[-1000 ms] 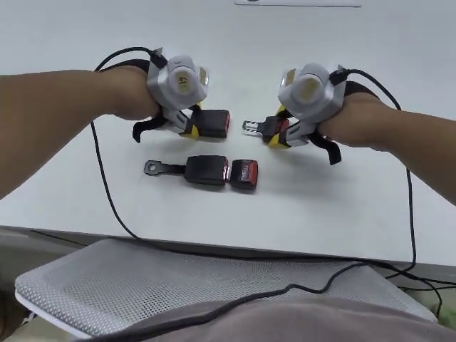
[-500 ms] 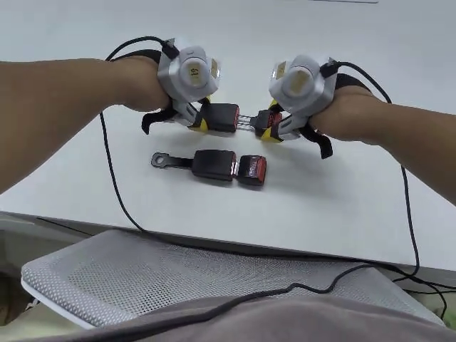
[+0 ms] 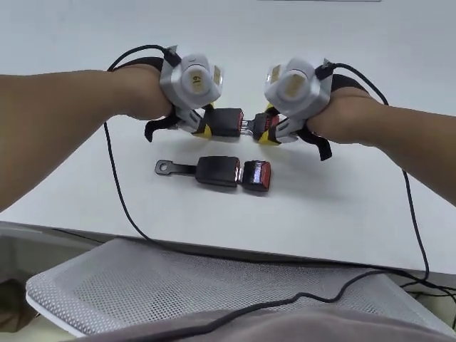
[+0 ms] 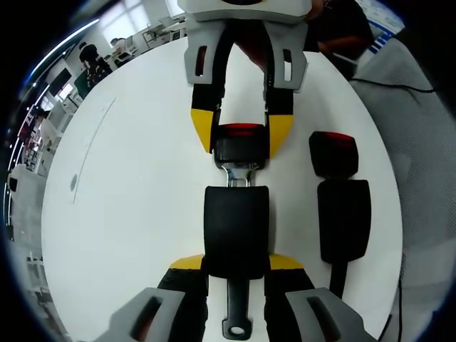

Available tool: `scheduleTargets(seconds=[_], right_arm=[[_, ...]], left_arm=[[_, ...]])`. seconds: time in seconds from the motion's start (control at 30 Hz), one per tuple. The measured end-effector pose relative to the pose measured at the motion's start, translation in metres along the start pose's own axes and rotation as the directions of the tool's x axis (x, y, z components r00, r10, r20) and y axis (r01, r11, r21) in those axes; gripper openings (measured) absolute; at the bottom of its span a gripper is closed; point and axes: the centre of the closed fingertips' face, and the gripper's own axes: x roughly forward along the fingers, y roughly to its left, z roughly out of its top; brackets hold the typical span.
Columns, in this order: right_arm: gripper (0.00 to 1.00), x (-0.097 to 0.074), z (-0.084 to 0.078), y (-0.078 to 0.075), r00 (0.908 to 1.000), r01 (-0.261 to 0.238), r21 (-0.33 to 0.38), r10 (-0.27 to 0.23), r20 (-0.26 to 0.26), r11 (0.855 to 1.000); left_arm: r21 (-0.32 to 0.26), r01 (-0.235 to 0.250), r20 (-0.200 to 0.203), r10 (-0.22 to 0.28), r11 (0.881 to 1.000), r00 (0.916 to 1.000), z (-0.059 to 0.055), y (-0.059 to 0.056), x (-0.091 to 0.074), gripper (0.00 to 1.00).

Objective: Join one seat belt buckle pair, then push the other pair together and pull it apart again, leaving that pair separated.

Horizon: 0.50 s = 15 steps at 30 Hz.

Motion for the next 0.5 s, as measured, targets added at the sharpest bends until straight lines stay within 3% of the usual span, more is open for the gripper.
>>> scheduleTargets(seconds=[0.17,0.27,0.33,0.5], right_arm=[[0.31,0.001,0.004,0.000,1.0000,-0.003,0.000,0.003,0.009,1.000],[0.31,0.005,0.014,0.003,0.9994,-0.005,0.036,0.003,0.034,0.999],[0.31,0.007,0.019,0.004,0.9998,0.005,0.029,-0.005,0.020,1.000],[0.31,0.002,0.019,0.004,0.9995,0.000,0.033,-0.001,0.031,0.999]], left_arm=[[0.028,0.019,-0.020,-0.018,0.999,0.9996,0.001,-0.001,0.000,0.29],[0.026,0.020,-0.019,-0.019,0.999,0.9996,0.001,-0.001,0.000,0.29],[0.021,0.019,-0.018,-0.019,1.000,0.9997,0.001,0.000,0.000,0.29],[0.004,0.020,-0.005,-0.020,1.000,0.9998,0.000,0.001,0.000,0.29]])
